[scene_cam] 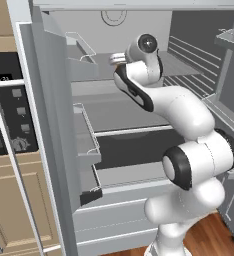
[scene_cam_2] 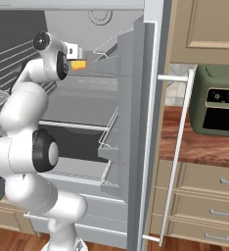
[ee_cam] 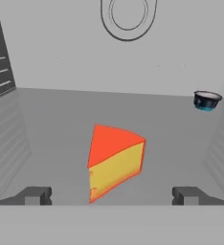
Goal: Pick the cheese from the fridge and the cheese grater from the cabinet and place them next to the salad bowl.
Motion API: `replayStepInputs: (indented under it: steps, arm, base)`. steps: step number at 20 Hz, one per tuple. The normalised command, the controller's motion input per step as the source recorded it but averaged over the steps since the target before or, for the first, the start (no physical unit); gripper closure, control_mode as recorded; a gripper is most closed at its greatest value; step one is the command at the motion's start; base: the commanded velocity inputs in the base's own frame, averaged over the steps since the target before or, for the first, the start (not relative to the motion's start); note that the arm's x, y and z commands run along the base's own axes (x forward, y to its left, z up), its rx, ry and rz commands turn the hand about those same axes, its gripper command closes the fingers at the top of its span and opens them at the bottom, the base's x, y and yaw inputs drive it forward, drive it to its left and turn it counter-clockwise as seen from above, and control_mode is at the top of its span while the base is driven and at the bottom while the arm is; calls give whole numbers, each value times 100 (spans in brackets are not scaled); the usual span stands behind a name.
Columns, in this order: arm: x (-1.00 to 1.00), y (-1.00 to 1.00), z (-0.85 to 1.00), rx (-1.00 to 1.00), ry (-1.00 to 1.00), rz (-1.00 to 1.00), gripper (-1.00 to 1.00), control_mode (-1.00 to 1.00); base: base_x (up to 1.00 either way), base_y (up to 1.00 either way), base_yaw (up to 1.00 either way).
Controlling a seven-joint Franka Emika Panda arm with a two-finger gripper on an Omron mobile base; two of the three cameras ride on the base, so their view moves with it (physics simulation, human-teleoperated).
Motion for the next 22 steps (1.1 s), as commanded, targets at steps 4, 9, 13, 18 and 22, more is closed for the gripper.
replayStepInputs:
  steps: [4, 9, 13, 18, 22]
  arm:
    - [23, 6, 0, 0, 0, -2, -100, -100]
    - [24, 9, 0, 0, 0, -4, -100, -100]
    - [23, 8, -2, 0, 0, -3, -100, -100]
    - [20, 3, -5, 1, 1, -2, -100, -100]
    - [4, 1, -6, 3, 5, -2, -100, -100]
  base:
    - [0, 0, 0]
    - [0, 0, 0]
    - [0, 0, 0]
    - [0, 0, 0]
    - [0, 0, 0]
